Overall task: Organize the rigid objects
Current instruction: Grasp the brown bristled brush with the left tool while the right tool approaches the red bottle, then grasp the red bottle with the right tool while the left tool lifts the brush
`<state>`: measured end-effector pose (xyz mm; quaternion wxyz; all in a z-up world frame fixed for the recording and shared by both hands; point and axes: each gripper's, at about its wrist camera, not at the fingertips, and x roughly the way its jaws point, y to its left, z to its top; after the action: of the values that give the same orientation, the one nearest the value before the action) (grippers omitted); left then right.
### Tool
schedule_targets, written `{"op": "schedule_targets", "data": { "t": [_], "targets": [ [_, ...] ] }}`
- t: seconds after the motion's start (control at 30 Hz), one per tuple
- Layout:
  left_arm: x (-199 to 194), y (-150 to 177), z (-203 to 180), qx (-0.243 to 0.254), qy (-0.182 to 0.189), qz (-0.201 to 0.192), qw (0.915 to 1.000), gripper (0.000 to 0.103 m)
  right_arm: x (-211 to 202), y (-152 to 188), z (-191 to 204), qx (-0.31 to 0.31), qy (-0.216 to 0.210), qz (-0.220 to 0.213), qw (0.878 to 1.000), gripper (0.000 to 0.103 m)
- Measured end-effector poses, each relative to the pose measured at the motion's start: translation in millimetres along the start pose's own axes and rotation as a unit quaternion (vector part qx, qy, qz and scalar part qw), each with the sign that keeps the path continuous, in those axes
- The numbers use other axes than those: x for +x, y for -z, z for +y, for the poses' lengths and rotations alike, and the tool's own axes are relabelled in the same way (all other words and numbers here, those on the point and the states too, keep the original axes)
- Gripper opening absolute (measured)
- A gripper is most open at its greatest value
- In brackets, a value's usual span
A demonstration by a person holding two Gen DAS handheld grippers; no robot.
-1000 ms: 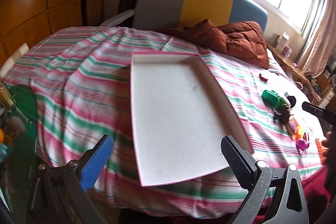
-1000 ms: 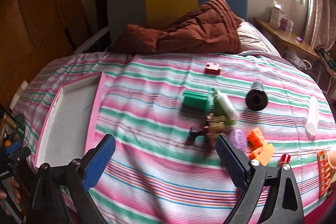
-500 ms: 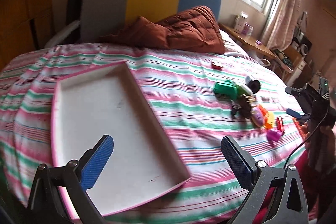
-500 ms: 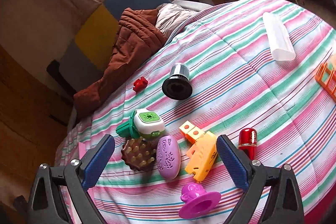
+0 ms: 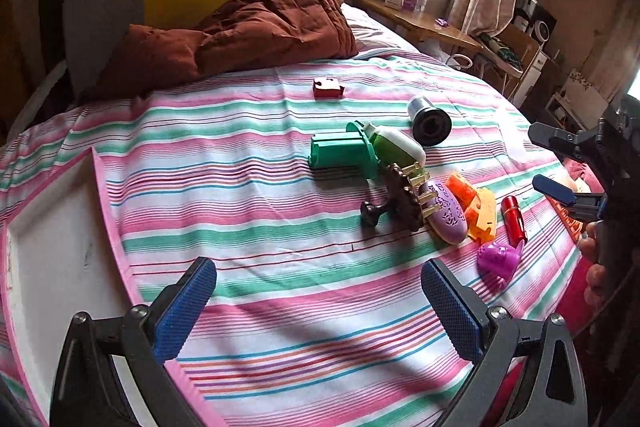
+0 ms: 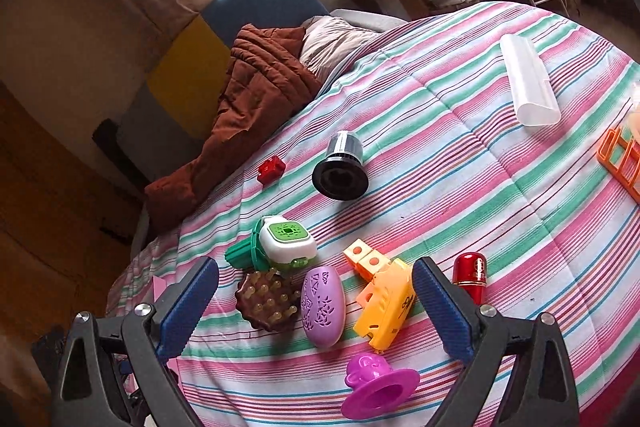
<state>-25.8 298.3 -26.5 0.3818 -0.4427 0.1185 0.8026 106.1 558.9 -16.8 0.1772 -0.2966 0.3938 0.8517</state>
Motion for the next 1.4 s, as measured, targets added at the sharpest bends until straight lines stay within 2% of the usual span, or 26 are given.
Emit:
{"op": "schedule_targets", "data": {
  "t": [0.17,0.47,0.53,0.67,0.77,0.8,0.83,1.03,1.13,1.2,1.4],
  "targets": [
    [30,-18,-20,0.028,0.010,0.015,0.9994,0.103,-3,-2,-8,0.020,0.002,-0.007,1.000,0.099],
    [72,-46,-54,0.081,0.053,0.020,0.9951,0.100,-4,-2,-13,0.035,0.011,-0.010,0.999,0.099],
    [83,-50,-57,0.081,0.060,0.030,0.9945,0.086,-4,-3,-17,0.044,0.013,-0.010,0.999,0.099],
    [102,-52,-60,0.086,0.057,0.041,0.9938,0.075,-4,-3,-22,0.058,0.012,-0.008,0.998,0.099],
    [118,-52,-62,0.084,0.070,0.057,0.9924,0.066,-5,-3,-23,0.062,0.013,-0.010,0.998,0.099],
    [120,-51,-62,0.081,0.080,0.055,0.9920,0.059,-6,-3,-24,0.064,0.014,-0.012,0.998,0.099],
    [120,-51,-63,0.078,0.090,0.056,0.9913,0.046,-6,-3,-25,0.066,0.017,-0.014,0.998,0.099],
    [100,-34,-48,0.059,0.100,0.047,0.9921,0.044,1,-5,-43,0.112,0.041,0.002,0.993,0.098],
    [87,-22,-32,0.043,0.096,0.046,0.9934,0.044,5,-2,-62,0.164,0.040,0.015,0.986,0.092],
    [77,-14,-25,0.037,0.088,0.041,0.9946,0.044,8,0,-71,0.185,0.046,0.022,0.981,0.079],
    [48,10,-10,0.028,0.070,0.026,0.9968,0.044,27,3,-76,0.185,0.106,0.063,0.975,0.060]
  ]
}}
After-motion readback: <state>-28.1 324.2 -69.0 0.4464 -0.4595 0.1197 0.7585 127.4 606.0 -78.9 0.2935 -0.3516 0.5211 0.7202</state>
